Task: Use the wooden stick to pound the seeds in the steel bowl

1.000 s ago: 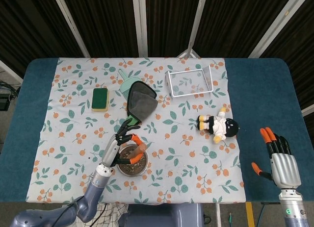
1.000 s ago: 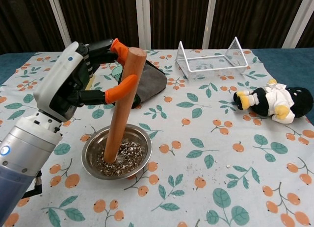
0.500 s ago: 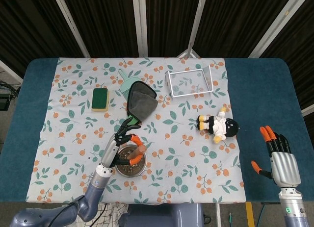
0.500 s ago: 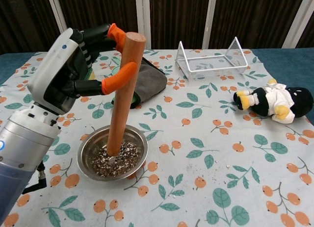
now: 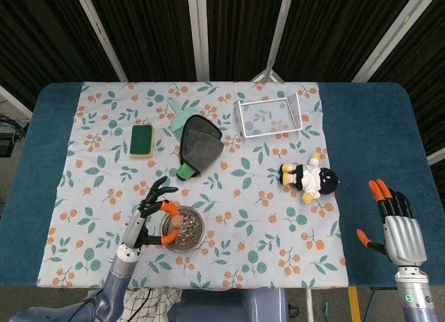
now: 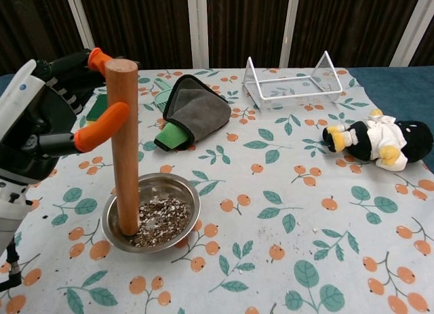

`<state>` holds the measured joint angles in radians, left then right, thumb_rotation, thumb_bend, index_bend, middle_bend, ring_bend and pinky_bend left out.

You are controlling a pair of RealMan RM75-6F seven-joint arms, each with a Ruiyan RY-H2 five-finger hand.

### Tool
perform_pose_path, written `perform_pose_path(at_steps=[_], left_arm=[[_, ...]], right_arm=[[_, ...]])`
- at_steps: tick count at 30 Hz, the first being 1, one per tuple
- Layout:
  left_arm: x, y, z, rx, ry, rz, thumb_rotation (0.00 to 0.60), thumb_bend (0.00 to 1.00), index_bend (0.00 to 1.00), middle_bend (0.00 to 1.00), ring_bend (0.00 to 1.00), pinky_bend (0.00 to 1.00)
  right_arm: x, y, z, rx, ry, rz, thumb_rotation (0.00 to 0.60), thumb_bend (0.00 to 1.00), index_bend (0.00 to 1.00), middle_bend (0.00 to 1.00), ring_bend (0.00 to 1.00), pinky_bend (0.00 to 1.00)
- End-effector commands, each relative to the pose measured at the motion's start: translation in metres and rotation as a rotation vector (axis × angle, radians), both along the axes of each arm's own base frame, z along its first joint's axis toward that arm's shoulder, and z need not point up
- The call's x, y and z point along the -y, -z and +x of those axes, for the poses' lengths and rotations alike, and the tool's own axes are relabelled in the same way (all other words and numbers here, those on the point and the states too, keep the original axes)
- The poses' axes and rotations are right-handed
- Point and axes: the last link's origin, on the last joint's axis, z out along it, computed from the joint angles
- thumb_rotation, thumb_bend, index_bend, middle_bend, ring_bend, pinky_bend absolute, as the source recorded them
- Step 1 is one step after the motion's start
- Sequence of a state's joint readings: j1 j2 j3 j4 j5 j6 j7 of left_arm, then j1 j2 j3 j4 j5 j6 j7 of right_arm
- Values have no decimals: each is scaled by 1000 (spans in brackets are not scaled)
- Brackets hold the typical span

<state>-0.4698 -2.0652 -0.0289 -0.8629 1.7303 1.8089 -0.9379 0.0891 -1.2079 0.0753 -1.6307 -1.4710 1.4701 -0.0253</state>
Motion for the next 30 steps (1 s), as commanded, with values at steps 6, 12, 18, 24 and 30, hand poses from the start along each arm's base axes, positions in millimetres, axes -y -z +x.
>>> perform_pose_path(at_steps=[6, 12, 18, 24, 30], left_arm=[[-4, 2, -5, 6, -9, -6, 600, 692, 650, 746, 222, 61], [-11, 0, 9, 14, 15, 19, 600, 691, 650, 746, 222, 61], [-20, -8, 30, 28, 42, 52, 600, 687, 650, 746, 222, 61], [-40, -18, 70, 17, 56, 105, 600, 680, 650, 746, 222, 61], [-55, -45, 92, -8, 87, 182, 600, 677, 650, 746, 222, 61]], right_arm=[[-4, 2, -2, -2, 1, -1, 600, 268, 0, 0, 0, 0], [-4, 2, -2, -2, 1, -1, 600, 268, 0, 0, 0, 0], [-3, 1, 0, -1, -8, -5, 600, 268, 0, 0, 0, 0], [-1, 0, 0, -1, -9, -4, 600, 269, 0, 0, 0, 0], [-1, 0, 1, 0, -13, -4, 600, 268, 0, 0, 0, 0]])
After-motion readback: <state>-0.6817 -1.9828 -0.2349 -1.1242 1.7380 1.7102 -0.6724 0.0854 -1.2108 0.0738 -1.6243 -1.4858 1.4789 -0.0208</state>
